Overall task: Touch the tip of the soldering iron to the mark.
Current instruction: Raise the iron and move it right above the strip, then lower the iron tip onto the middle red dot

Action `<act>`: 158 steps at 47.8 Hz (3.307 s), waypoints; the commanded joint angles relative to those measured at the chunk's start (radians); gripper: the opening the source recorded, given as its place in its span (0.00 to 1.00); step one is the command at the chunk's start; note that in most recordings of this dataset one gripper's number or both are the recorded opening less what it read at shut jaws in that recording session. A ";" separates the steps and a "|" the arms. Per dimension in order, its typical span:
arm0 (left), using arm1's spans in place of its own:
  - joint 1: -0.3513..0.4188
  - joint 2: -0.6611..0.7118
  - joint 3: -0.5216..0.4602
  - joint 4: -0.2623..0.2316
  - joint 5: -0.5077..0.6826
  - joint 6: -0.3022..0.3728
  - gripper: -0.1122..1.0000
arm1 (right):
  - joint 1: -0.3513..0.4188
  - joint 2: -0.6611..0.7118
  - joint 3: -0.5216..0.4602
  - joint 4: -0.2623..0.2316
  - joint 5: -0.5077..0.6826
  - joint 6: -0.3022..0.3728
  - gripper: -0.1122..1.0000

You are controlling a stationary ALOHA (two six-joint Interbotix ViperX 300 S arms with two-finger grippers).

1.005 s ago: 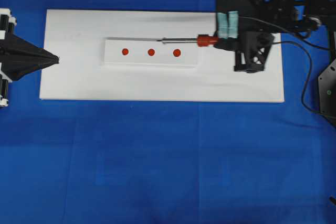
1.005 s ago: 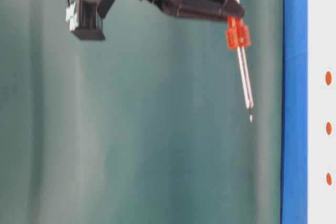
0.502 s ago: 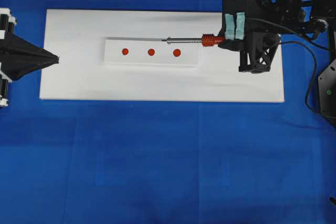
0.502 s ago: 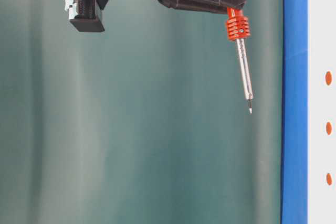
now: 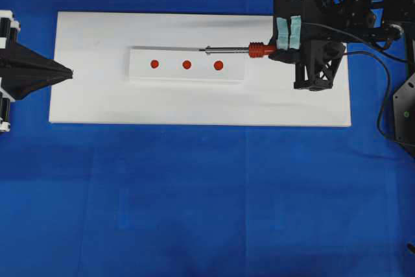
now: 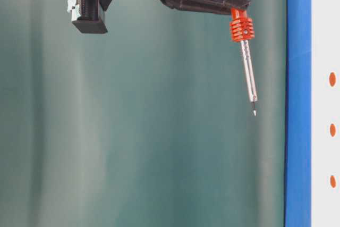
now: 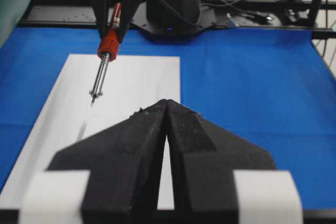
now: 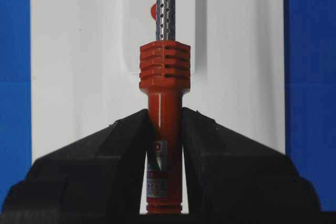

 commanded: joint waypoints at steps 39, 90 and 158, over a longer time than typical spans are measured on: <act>-0.002 0.005 -0.009 0.000 -0.012 -0.002 0.10 | 0.002 0.089 -0.031 -0.002 -0.041 0.002 0.16; -0.002 0.005 -0.011 0.002 -0.011 -0.002 0.10 | -0.008 0.275 -0.058 -0.002 -0.109 -0.002 0.16; -0.002 0.005 -0.009 0.002 -0.011 0.000 0.10 | -0.008 0.285 -0.087 -0.002 -0.060 -0.002 0.16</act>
